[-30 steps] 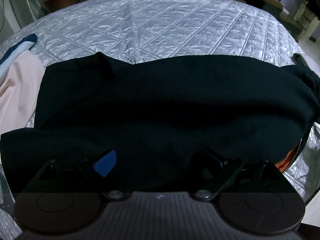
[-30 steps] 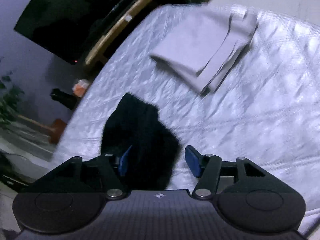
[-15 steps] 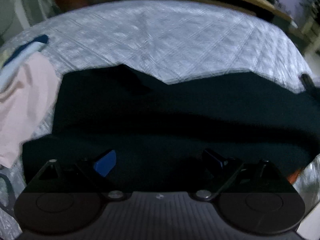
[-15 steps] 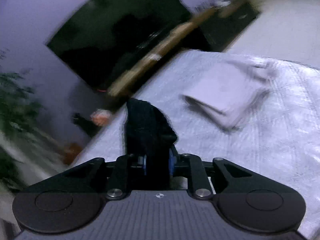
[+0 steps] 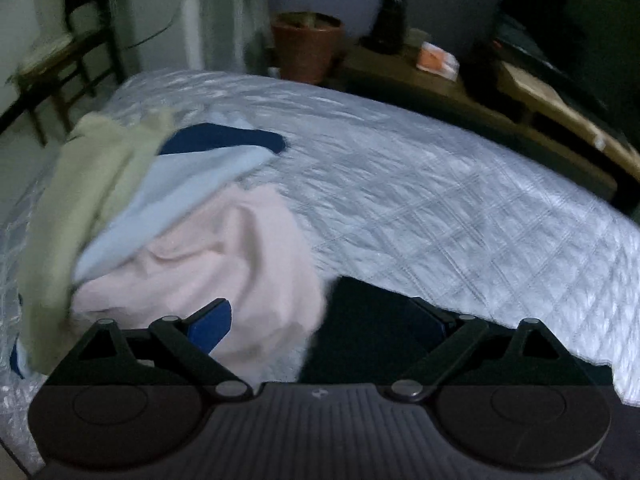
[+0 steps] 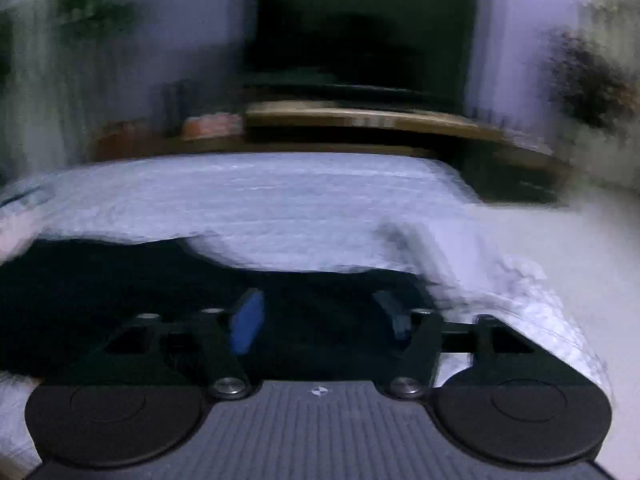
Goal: Fold clothes
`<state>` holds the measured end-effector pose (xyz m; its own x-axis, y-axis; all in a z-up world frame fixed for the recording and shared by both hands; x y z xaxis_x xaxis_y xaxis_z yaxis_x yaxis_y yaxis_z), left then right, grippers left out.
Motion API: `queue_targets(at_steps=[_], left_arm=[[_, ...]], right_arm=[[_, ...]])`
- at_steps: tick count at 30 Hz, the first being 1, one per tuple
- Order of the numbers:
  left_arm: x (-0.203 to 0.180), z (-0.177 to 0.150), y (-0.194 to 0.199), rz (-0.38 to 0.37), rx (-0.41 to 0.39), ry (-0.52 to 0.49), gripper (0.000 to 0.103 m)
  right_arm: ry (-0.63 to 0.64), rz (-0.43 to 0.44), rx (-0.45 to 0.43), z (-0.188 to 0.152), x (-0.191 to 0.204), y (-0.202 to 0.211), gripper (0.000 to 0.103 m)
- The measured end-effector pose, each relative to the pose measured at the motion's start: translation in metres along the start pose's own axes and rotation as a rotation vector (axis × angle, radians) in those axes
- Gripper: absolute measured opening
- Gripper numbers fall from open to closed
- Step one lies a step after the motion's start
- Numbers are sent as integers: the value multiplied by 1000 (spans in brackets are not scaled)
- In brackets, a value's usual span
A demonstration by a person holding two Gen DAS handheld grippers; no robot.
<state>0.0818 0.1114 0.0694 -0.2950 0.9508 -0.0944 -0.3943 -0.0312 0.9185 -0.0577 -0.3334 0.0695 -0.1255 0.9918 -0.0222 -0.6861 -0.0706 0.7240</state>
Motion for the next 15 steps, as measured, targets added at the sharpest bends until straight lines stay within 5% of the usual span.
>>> queue_targets(at_steps=[7, 11, 15], left_arm=[[77, 27, 9, 15, -15, 201, 93], [106, 31, 10, 17, -15, 246, 93], [119, 32, 10, -1, -6, 258, 93]], right_arm=[[695, 387, 71, 9, 209, -34, 78], [980, 424, 52, -22, 276, -40, 78], [1041, 441, 64, -39, 307, -53, 78]])
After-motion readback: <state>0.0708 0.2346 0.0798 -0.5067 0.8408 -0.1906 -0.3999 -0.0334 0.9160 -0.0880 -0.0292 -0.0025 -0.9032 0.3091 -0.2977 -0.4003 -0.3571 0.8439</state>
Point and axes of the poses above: each gripper's, at about its wrist camera, not at the fingertips, and y roughly against the way its jaws point, x to its left, z to its top, the point moved 4 cm from there along -y, roughly the way its jaws point, and after that the axes turned 10 degrees about x, right-handed, at the moved point
